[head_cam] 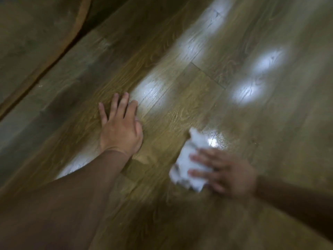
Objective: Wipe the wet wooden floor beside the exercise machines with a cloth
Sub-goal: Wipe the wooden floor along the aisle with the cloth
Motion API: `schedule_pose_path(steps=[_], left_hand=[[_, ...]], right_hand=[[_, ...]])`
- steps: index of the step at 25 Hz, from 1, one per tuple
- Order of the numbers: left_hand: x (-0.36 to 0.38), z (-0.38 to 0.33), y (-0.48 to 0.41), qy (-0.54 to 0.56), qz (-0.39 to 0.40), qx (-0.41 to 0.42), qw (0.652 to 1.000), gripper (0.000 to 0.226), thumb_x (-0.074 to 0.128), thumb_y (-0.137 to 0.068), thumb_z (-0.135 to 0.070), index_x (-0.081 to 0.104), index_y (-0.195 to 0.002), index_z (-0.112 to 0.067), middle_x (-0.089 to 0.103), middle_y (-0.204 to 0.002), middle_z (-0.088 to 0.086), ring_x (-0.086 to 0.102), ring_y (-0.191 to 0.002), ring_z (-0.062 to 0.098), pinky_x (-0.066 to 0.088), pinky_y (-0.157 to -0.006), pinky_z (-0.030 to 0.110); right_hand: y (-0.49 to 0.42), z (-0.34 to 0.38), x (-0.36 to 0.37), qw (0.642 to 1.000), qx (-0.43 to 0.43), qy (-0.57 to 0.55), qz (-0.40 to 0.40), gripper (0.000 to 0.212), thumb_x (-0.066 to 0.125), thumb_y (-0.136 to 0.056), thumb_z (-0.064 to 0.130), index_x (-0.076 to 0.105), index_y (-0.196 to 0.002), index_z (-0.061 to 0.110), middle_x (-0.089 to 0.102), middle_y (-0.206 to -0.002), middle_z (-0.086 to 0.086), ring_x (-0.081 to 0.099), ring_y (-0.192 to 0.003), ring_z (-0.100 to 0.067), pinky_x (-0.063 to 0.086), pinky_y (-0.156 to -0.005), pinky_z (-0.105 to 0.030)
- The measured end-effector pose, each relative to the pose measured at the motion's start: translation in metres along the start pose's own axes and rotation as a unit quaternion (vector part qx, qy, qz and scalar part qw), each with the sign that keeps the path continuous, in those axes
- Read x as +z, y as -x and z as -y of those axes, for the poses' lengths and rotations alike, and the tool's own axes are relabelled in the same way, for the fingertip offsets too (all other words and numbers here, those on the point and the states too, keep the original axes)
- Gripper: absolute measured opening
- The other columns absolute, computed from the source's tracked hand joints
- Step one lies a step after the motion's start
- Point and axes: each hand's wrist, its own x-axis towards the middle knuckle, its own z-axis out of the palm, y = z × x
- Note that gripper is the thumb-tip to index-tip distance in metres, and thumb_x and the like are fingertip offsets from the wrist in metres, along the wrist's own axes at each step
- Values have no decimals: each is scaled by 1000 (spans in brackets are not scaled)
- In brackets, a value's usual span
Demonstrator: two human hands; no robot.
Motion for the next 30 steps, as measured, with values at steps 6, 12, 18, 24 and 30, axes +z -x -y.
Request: schedule_pose_path(steps=[6, 12, 18, 24, 30], left_hand=[[1, -3, 0, 35, -36, 5, 999, 51, 35, -91, -25, 50, -137, -11, 35, -157, 9, 19, -150, 27, 0, -121, 56], [2, 0, 0, 19, -33, 1, 999, 44, 41, -95, -21, 50, -136, -8, 38, -154, 13, 24, -147, 29, 6, -119, 61], [-8, -46, 17, -29, -49, 96, 994, 45, 34, -91, -28, 55, -127, -10, 56, -138, 14, 43, -136, 32, 10, -114, 66], [51, -195, 27, -30, 80, 166, 982, 52, 24, -102, -40, 25, -153, -30, 15, -165, -3, 2, -152, 24, -14, -112, 63], [54, -195, 22, -74, 74, 143, 984, 56, 20, -98, -45, 21, -154, -35, 9, -166, -6, 0, -152, 24, -8, -115, 66]], right_hand=[[-54, -134, -38, 864, 484, -36, -131, 62, 21, -101, 58, 34, -154, 30, 21, -166, -8, 14, -153, -33, 13, -124, -50], [-21, 107, 38, 932, 329, -61, -140, 48, 37, -103, 44, 45, -148, 32, 31, -162, -4, 17, -153, -33, 23, -119, -57], [110, 154, 58, 997, 57, -48, -14, 46, 49, -99, 47, 49, -144, 38, 36, -160, 1, 25, -151, -25, 38, -114, -46], [84, -76, 8, 928, 353, 34, -116, 57, 25, -102, 47, 39, -152, 24, 34, -159, -16, 27, -148, -40, 26, -118, -56], [50, -121, -12, 814, 556, -55, -161, 54, 26, -103, 37, 26, -157, 27, 13, -167, -9, 6, -154, -36, 11, -123, -56]])
